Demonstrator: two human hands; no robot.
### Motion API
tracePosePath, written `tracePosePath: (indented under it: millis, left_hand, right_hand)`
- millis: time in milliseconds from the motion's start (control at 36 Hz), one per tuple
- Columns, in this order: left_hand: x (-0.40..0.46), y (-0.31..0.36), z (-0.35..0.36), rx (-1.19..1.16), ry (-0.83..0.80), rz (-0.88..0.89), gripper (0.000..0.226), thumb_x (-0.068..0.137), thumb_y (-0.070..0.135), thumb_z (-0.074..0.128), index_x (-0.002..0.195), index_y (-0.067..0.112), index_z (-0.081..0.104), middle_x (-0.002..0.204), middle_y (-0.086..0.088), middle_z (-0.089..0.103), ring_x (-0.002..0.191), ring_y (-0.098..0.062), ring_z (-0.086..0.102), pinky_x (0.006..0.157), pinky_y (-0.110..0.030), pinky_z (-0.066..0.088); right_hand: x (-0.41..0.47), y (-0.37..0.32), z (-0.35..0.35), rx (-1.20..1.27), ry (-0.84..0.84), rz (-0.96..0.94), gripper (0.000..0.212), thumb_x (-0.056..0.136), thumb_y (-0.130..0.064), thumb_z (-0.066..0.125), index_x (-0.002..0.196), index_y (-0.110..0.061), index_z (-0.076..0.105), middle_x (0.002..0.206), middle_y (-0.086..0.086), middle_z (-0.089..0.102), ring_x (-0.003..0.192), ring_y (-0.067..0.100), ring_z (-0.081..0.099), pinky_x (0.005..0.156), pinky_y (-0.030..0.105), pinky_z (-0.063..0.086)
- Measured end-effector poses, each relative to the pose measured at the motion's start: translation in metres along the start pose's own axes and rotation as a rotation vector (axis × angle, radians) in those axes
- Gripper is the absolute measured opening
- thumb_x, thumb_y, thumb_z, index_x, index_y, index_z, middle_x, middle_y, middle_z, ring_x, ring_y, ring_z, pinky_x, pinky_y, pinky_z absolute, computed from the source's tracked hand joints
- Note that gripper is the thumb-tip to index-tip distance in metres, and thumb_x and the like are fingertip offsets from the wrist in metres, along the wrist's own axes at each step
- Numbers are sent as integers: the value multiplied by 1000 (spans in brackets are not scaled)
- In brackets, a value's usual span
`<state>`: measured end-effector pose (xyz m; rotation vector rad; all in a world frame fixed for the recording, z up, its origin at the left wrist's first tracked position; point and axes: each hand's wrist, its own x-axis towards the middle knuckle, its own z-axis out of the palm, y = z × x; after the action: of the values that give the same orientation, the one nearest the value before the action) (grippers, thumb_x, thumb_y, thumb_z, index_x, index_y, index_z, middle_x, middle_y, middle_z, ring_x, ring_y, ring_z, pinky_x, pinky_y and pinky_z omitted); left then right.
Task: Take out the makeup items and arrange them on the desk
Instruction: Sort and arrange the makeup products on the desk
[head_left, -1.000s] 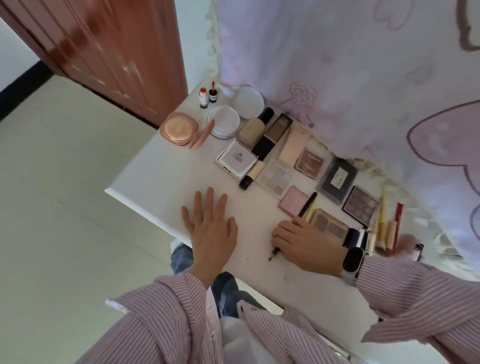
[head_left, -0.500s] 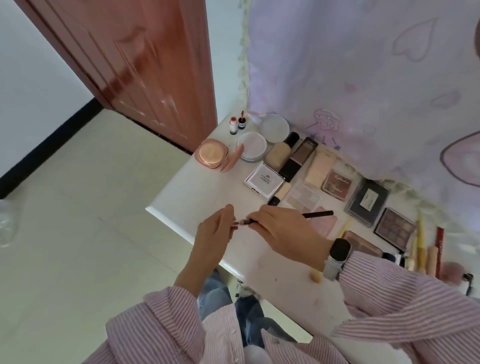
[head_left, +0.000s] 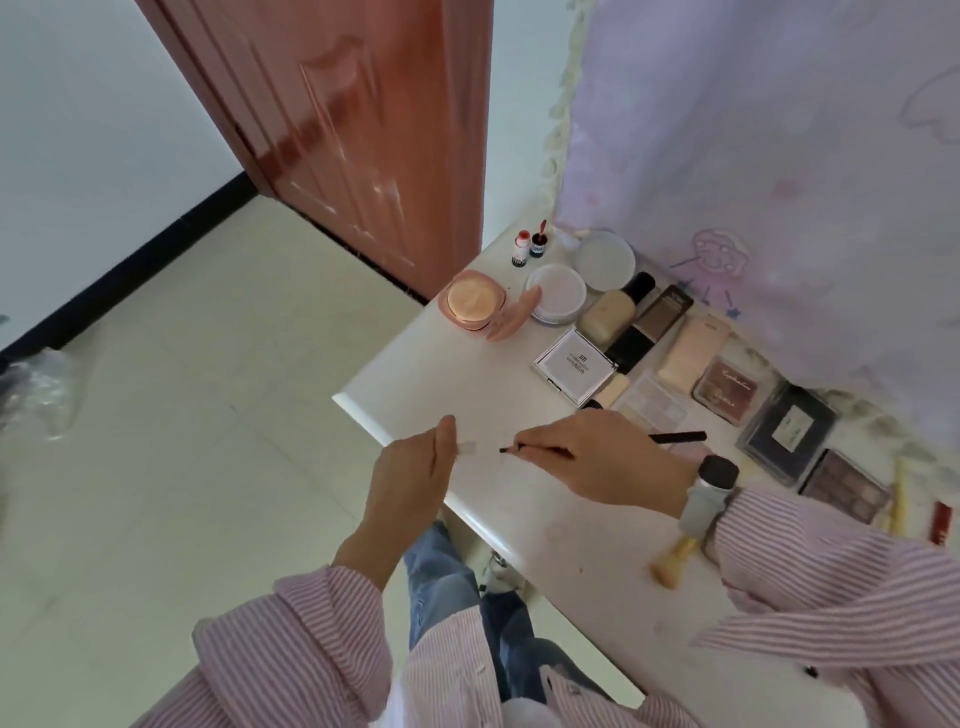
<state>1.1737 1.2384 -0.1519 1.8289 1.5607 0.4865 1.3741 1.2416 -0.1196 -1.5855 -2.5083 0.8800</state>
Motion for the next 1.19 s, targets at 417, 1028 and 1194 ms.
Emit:
tracePosePath:
  millis: [417,1028,1194]
  left_hand:
    - [22,-21,1,-640,335,-484,25,101,14,24,87,2,40,55,-5,44,39,-2,37,42,-13,32]
    - [88,1,41,-51,429,-709,31,92,32,42,88,11,64,94,0,59,94,-20,41,78,-33,22]
    - [99,5,43,79,370,-686,37,92,42,42,90,12,66,96,-4,58,99,-25,44,77,-34,20]
  right_hand:
    - [40,-29,-54,894,924,133,10,83,-16,63,76,-22,62,61,-12,58,60,12,52,60,19,43]
    - [77,5,64,-9,577,387,18,72,-2,69,68,-5,52,68,10,54,58,27,53,43,31,42]
    - [76,7,60,-81,471,395,7,85,-10,60,82,-4,56,79,10,54,70,25,53,52,30,39]
